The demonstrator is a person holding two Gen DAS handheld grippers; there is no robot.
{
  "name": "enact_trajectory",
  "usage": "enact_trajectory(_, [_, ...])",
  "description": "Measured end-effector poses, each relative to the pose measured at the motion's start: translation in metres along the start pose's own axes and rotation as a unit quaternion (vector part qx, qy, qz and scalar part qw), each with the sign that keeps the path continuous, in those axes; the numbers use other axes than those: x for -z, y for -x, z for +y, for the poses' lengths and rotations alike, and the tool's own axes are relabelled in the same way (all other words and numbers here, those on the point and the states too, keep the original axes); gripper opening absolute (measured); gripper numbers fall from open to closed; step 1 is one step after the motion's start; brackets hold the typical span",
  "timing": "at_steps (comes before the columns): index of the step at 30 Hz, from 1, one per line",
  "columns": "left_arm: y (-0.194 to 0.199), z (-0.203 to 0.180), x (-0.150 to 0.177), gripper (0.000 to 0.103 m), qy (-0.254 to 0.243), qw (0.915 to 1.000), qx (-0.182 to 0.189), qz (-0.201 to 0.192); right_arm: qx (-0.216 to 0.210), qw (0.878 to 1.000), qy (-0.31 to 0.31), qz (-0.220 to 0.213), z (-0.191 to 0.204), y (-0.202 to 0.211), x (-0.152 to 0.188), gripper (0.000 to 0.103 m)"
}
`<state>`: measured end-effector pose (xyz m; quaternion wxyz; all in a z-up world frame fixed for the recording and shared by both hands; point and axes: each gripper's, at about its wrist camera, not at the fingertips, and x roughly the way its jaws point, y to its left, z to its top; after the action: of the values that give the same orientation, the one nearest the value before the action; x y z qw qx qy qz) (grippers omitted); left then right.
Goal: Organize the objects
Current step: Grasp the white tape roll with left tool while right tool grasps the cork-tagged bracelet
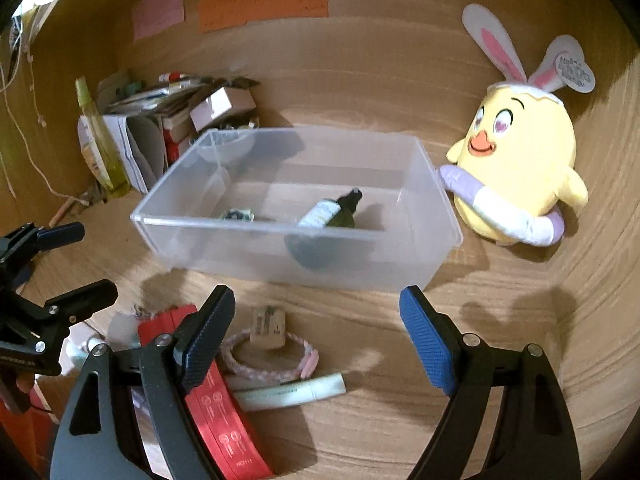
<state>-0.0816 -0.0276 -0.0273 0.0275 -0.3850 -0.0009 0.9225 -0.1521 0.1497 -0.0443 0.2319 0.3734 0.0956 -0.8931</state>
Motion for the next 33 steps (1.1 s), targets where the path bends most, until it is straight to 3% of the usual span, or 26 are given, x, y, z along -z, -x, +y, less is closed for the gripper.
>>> enact_trajectory(10, [-0.002, -0.003, 0.027, 0.099, -0.011, 0.9999, 0.011, 0.005, -0.007, 1.0, -0.004, 0.028, 0.001, -0.013, 0.018, 0.082])
enact_trajectory(12, [-0.003, -0.005, 0.031, 0.083, -0.017, 0.9997, 0.016, 0.009, -0.009, 0.999, -0.003, 0.033, 0.002, -0.016, 0.02, 0.081])
enact_trajectory(14, [-0.005, -0.006, 0.033, 0.077, -0.02, 0.9993, 0.029, 0.016, -0.011, 0.999, 0.002, 0.035, 0.004, -0.018, 0.021, 0.081])
enact_trajectory(20, [-0.006, -0.007, 0.034, 0.062, -0.017, 0.9984, 0.052, 0.011, -0.02, 0.998, 0.028, 0.046, 0.016, -0.027, 0.017, 0.063])
enact_trajectory(24, [-0.011, -0.008, 0.035, 0.041, -0.022, 0.9974, 0.067, 0.015, -0.027, 0.997, 0.032, 0.059, 0.018, -0.039, 0.015, 0.05])
enact_trajectory(33, [-0.011, -0.006, 0.037, 0.024, -0.017, 0.9966, 0.079, 0.016, -0.036, 0.996, 0.023, 0.079, 0.015, -0.055, 0.015, 0.028])
